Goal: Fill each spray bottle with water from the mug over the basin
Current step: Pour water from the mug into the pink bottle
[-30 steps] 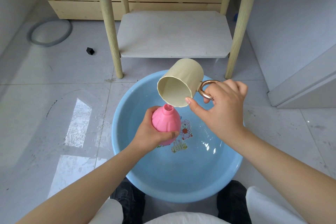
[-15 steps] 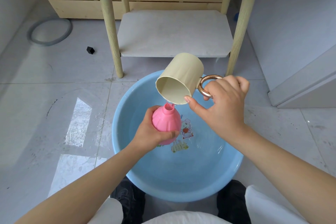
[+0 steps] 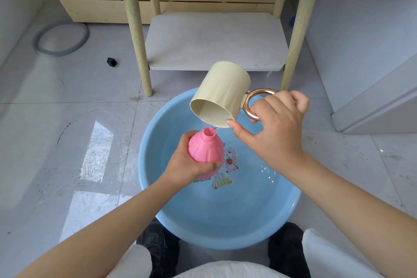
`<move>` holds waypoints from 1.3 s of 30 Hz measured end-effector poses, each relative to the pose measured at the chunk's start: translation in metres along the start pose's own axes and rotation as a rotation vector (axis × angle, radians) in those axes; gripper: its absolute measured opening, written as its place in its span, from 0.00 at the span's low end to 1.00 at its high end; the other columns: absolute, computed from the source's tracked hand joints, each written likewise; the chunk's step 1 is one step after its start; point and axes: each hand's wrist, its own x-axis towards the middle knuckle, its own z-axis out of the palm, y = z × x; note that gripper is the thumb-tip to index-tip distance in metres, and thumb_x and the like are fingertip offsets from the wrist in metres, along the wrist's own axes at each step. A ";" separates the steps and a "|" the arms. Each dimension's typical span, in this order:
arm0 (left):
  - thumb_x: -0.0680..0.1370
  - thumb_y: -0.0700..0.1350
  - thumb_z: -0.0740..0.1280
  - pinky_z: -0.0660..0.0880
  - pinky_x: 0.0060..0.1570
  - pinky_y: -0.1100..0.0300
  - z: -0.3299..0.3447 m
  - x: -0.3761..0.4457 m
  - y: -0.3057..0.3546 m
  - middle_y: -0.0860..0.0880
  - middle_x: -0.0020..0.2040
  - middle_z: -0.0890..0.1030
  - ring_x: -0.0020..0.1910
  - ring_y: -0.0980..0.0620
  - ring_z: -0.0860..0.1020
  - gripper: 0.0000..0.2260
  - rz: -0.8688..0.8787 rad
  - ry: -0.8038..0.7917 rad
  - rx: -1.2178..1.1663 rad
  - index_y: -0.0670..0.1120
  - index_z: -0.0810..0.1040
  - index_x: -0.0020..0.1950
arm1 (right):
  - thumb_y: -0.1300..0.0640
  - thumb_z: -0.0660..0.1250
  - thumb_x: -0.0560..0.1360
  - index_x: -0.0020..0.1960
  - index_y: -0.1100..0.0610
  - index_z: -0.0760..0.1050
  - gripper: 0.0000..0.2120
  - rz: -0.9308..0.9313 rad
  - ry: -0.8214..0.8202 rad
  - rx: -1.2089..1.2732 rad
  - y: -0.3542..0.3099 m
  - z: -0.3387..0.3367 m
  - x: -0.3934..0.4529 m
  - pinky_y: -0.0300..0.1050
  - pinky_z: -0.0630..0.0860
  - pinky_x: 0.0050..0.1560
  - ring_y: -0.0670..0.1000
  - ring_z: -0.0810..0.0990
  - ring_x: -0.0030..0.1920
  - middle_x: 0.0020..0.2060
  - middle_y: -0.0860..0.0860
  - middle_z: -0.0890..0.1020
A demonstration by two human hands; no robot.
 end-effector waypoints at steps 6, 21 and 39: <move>0.58 0.49 0.78 0.76 0.33 0.68 0.000 0.000 -0.001 0.57 0.55 0.74 0.51 0.55 0.76 0.35 -0.004 -0.002 0.005 0.60 0.66 0.61 | 0.43 0.70 0.70 0.31 0.58 0.68 0.21 -0.036 0.021 -0.003 0.001 0.000 0.000 0.49 0.61 0.50 0.53 0.67 0.38 0.28 0.51 0.71; 0.58 0.49 0.78 0.76 0.32 0.68 -0.001 0.001 -0.001 0.56 0.55 0.74 0.50 0.56 0.76 0.32 0.004 -0.007 -0.014 0.63 0.66 0.56 | 0.42 0.68 0.71 0.31 0.58 0.69 0.22 -0.098 0.056 0.011 0.000 0.001 0.002 0.50 0.61 0.51 0.52 0.67 0.39 0.28 0.51 0.70; 0.61 0.43 0.81 0.75 0.33 0.69 -0.002 -0.002 -0.004 0.55 0.56 0.73 0.51 0.54 0.76 0.34 0.048 0.018 -0.037 0.60 0.66 0.58 | 0.40 0.68 0.67 0.32 0.50 0.65 0.18 0.170 -0.241 -0.111 0.024 0.019 -0.011 0.46 0.57 0.50 0.52 0.72 0.36 0.27 0.45 0.73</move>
